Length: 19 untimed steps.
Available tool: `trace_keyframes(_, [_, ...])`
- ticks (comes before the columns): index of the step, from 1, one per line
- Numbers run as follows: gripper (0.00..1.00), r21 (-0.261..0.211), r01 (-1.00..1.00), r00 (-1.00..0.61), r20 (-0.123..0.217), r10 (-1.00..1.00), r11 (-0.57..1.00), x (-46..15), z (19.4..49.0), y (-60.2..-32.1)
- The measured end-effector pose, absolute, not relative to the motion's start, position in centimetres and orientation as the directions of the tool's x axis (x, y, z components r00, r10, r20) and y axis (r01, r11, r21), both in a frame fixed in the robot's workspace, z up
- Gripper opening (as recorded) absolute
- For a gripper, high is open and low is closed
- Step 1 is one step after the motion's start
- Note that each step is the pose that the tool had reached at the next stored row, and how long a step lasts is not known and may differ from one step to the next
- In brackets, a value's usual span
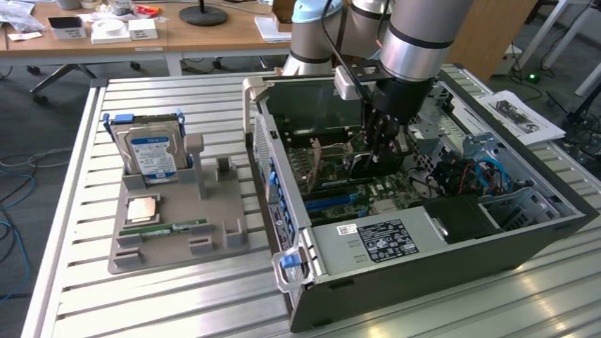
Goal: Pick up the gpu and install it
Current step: 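Insert the gpu into the slot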
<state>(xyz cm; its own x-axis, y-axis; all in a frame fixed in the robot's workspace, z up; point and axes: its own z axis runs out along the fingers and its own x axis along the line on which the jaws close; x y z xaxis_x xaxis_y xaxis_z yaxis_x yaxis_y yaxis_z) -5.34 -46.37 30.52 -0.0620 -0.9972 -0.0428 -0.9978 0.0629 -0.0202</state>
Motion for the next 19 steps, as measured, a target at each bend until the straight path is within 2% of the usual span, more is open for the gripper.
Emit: trace_keyframes(19, [0.27, -0.02, -0.998, -0.062, -0.043, -0.997, 0.063, -5.59, 30.12, -46.37])
